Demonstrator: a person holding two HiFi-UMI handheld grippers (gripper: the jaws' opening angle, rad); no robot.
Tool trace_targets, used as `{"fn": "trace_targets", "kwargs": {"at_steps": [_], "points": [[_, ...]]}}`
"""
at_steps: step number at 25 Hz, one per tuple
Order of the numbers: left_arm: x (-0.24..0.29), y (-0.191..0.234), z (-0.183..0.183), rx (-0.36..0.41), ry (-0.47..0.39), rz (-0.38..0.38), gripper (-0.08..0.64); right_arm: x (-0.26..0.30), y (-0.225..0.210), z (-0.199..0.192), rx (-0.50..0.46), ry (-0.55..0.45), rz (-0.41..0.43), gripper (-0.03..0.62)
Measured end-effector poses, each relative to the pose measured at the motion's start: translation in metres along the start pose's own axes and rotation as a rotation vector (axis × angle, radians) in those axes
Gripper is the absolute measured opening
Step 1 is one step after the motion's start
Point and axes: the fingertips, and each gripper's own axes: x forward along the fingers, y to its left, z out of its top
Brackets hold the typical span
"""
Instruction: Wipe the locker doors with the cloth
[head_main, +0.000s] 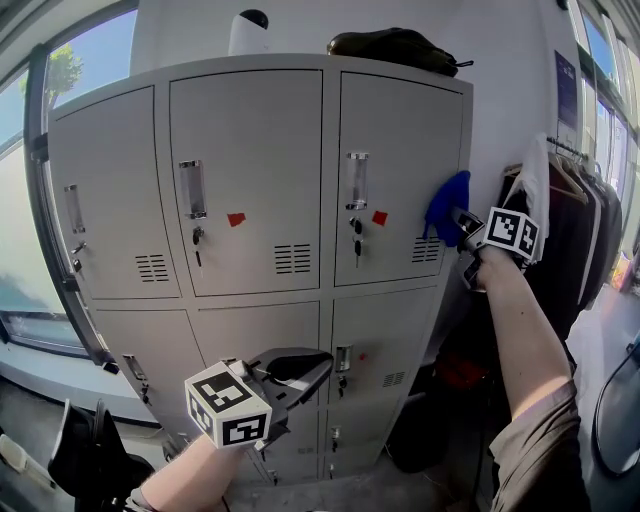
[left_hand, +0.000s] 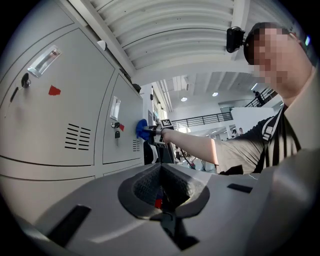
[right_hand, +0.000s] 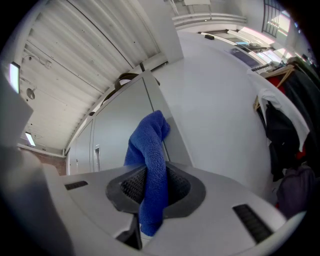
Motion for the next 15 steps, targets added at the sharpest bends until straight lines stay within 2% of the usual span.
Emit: {"fn": "trace_targets", "kwargs": {"at_steps": [2,4,10,15], "points": [[0.004,-0.003,-0.002,-0.005,0.0,-0.004,0.008,-0.007,-0.007,0.0,0.005,-0.004,-0.007,0.057],[0.006,-0.005,-0.004,-0.008,0.003,-0.004,0.008,-0.009,0.004,-0.001,-0.005,-0.014,0.029,0.057],[-0.001,-0.002,-0.005,-0.006,0.013,0.024,0.008,0.02,0.087,-0.04,-0.051,0.041,0.226,0.057],[-0.018,0.003,-0.006,-0.014,0.019,0.05,0.008,0.038,0.129,-0.064,-0.046,0.074,0.299,0.057]]}}
